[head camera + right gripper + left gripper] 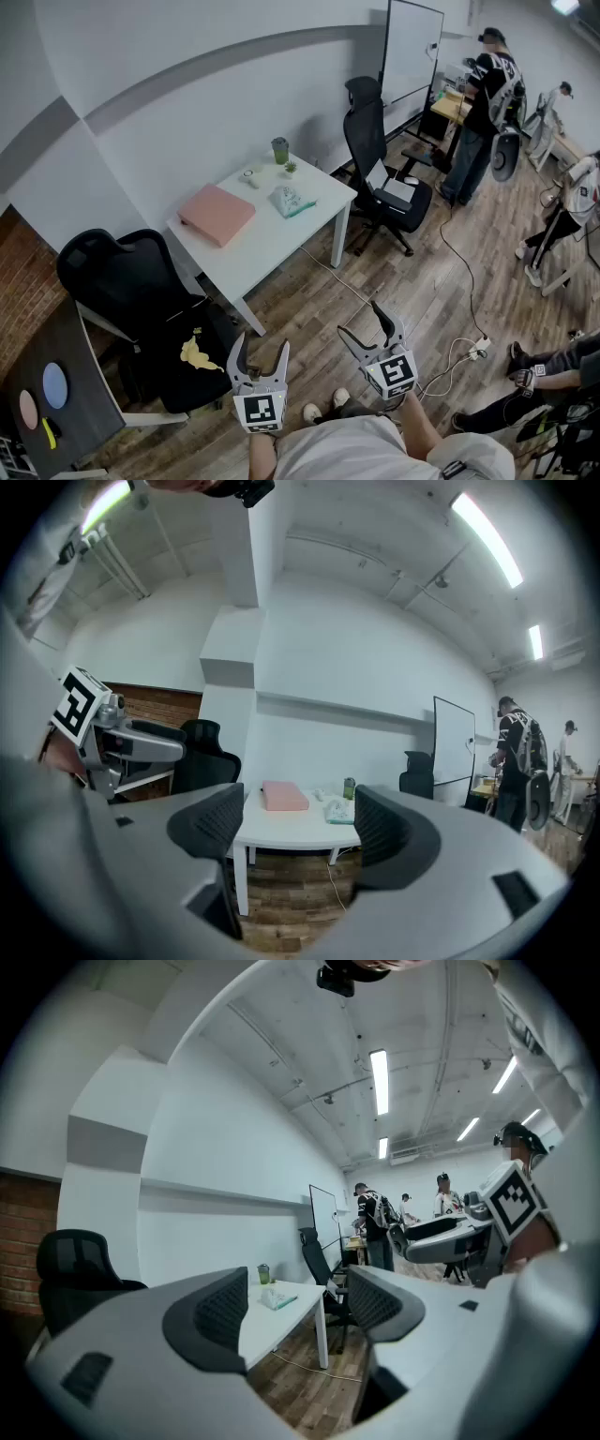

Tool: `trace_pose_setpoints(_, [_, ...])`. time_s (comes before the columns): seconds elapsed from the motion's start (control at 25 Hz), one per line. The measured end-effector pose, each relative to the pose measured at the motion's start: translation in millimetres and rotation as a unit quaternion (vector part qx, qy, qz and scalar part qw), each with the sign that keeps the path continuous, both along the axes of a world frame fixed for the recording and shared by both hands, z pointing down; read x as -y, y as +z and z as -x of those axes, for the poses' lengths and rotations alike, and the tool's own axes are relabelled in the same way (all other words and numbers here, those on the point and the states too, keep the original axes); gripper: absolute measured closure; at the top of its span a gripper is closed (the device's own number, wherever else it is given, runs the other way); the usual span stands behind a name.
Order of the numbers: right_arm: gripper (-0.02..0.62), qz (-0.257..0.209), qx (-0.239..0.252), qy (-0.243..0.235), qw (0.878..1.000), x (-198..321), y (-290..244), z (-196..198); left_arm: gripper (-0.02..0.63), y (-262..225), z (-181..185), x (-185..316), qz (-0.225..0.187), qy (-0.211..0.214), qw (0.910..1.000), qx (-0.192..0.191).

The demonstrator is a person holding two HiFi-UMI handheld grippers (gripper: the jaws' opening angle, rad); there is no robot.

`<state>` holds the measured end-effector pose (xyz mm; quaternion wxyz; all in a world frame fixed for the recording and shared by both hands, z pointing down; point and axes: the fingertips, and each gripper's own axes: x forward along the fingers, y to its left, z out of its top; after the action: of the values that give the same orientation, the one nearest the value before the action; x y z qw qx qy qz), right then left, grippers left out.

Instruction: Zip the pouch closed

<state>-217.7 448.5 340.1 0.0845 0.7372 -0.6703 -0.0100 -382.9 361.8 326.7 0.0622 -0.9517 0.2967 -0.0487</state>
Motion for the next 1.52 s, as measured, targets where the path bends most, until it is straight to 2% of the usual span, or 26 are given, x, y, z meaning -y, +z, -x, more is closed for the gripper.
trace_pose_setpoints(0.28, [0.227,0.000,0.015,0.008,1.000,0,6,15,0.284,6,13,3,0.009,0.008,0.9999,-0.006])
trace_pose_setpoints(0.68, [0.227,0.010,0.011,0.008,1.000,36,14,6,0.293,10,-3,39,0.007,0.020,0.9998,-0.007])
trace_pose_setpoints(1.04, [0.227,0.015,0.016,0.007,1.000,82,25,-33,0.295,19,-41,82,0.010,0.019,0.9998,-0.001])
trace_pose_setpoints(1.52, [0.229,0.017,0.026,-0.004,0.999,141,29,-108,0.296,18,-109,136,0.008,0.002,1.0000,0.004])
